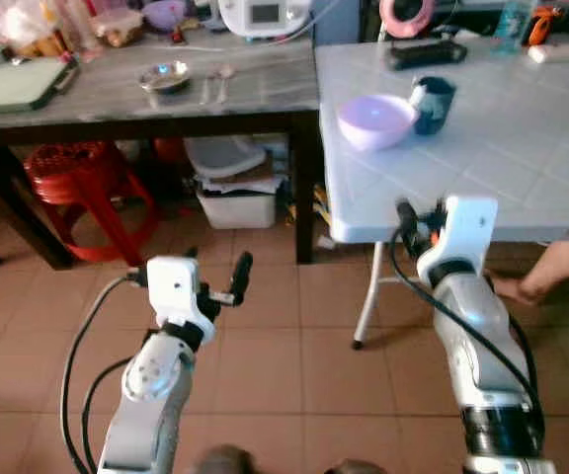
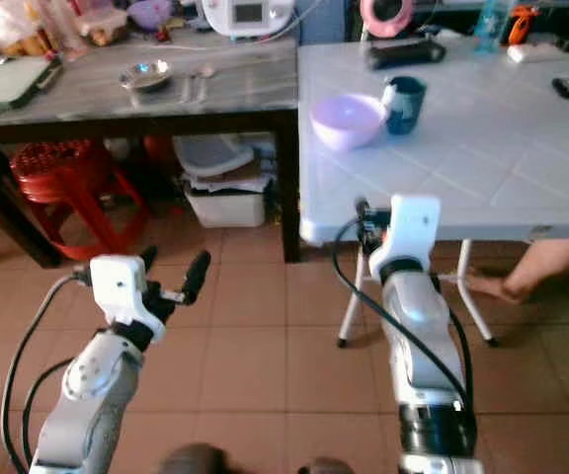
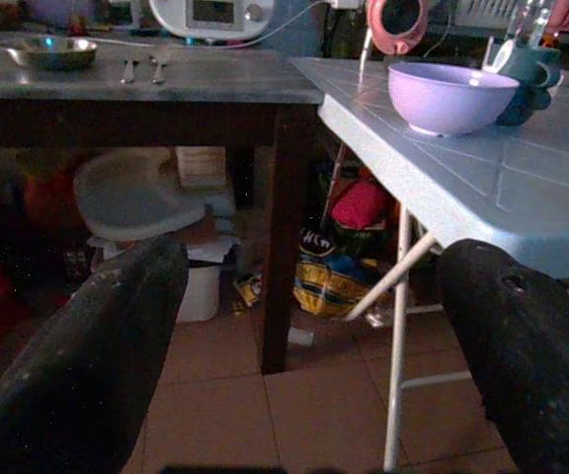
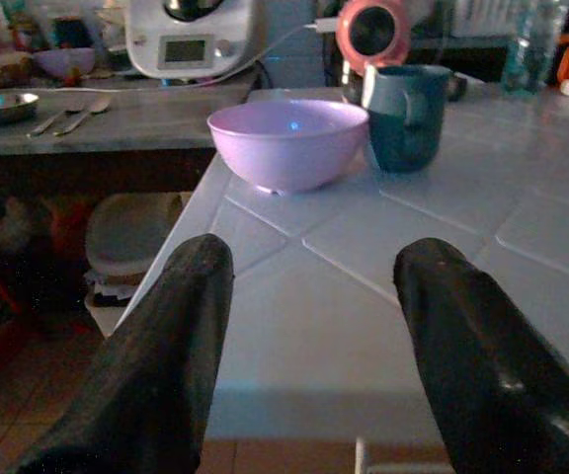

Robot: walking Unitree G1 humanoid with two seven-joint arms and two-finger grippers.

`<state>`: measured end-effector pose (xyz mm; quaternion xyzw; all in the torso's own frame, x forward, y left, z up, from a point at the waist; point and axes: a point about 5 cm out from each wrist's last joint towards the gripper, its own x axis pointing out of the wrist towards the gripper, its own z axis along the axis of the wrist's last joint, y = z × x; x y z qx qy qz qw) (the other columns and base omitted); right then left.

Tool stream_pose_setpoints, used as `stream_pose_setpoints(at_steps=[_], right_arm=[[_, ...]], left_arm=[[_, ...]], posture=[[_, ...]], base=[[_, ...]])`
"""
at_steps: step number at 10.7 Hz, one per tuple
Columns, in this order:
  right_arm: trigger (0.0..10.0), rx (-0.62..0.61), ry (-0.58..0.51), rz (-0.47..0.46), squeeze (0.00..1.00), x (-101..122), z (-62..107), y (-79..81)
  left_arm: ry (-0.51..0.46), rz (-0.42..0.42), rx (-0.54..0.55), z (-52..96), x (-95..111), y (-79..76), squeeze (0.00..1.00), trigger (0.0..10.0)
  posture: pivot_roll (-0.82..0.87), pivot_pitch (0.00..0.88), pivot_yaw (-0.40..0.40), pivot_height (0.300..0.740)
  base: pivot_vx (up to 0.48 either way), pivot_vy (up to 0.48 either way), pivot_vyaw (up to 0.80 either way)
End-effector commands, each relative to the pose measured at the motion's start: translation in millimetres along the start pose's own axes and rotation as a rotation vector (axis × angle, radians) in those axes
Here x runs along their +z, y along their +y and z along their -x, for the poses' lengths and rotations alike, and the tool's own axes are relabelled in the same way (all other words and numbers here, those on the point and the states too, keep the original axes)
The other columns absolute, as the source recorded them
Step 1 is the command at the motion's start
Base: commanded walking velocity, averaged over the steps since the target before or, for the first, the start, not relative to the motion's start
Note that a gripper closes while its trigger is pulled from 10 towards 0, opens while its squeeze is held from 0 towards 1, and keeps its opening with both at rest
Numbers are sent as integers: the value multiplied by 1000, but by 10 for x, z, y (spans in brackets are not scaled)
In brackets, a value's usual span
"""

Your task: Setting the table

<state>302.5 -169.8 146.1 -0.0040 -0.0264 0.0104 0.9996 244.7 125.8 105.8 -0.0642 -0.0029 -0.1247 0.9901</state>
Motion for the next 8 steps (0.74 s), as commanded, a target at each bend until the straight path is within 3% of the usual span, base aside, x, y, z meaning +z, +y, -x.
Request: stream_pose_setpoints(at_steps=[1,3,4,6,7,8], right_arm=[[10000,52,-29,20,1000,63,-31,119],[10000,80,-56,54,1000,115,-63,152],[10000,101,-59,56,0,118,-69,175],[10000,139,-77,54,0,134,-54,241],[10000,170,-99,27,1000,159,-44,274],[10000,198,-108,45,1000,179,-46,320]], left_arm=[[-1,-11,19,10,20,76,0,10000],[2,-13,18,8,16,73,0,10000],[0,-11,16,6,22,72,0,10000],[3,-11,20,9,20,82,0,10000],[2,-8,21,9,22,85,0,10000],[-1,-1,22,8,24,84,0,10000]], posture=[[-10,96,56,740],[-9,97,56,740],[-7,98,56,740],[-5,99,58,740],[-4,99,58,740],[-3,100,59,740]], base=[[458,0,0],[472,0,0],[480,0,0],[480,0,0],[480,0,0],[469,0,0]])
